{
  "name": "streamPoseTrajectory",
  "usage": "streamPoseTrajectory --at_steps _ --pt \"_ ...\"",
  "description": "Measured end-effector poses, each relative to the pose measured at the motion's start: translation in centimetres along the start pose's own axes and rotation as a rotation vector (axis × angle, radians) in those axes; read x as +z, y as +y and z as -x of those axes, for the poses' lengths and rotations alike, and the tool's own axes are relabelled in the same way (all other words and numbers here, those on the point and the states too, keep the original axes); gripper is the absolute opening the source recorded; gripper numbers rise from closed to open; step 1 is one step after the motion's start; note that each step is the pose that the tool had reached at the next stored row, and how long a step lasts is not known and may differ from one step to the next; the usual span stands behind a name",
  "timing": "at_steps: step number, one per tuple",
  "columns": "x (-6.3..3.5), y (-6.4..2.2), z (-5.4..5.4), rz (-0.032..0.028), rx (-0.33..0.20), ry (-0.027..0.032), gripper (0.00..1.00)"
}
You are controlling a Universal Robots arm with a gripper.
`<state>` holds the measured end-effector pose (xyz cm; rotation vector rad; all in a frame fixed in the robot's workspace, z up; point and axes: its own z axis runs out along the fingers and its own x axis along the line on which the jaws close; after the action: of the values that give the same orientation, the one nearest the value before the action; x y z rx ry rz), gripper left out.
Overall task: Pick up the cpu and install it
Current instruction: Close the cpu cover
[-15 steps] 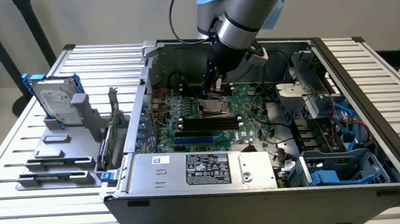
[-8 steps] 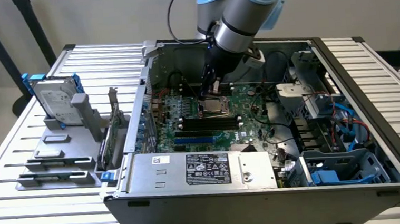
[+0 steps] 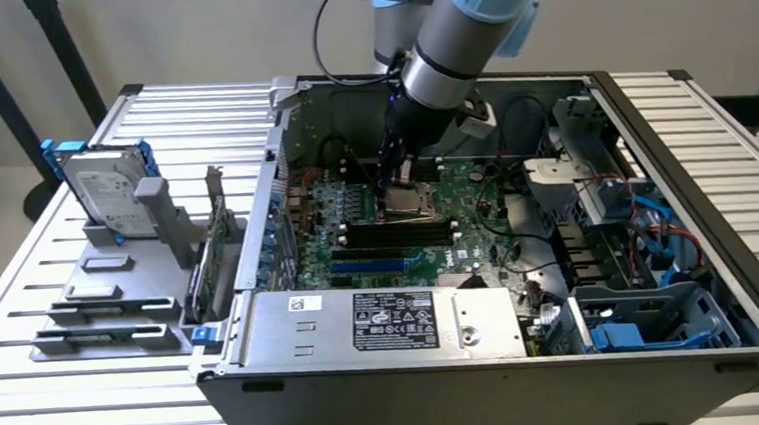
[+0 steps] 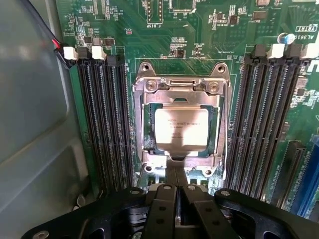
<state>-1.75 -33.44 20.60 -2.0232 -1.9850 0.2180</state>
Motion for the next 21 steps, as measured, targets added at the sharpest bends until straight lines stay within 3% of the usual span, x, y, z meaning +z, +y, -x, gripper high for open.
streamPoseTrajectory --at_steps 10,21 --pt "0.48 0.15 0.05 -0.0005 -0.005 0.0143 0.11" --pt "0.94 0.29 0.11 -0.0008 -0.005 0.0160 0.11"
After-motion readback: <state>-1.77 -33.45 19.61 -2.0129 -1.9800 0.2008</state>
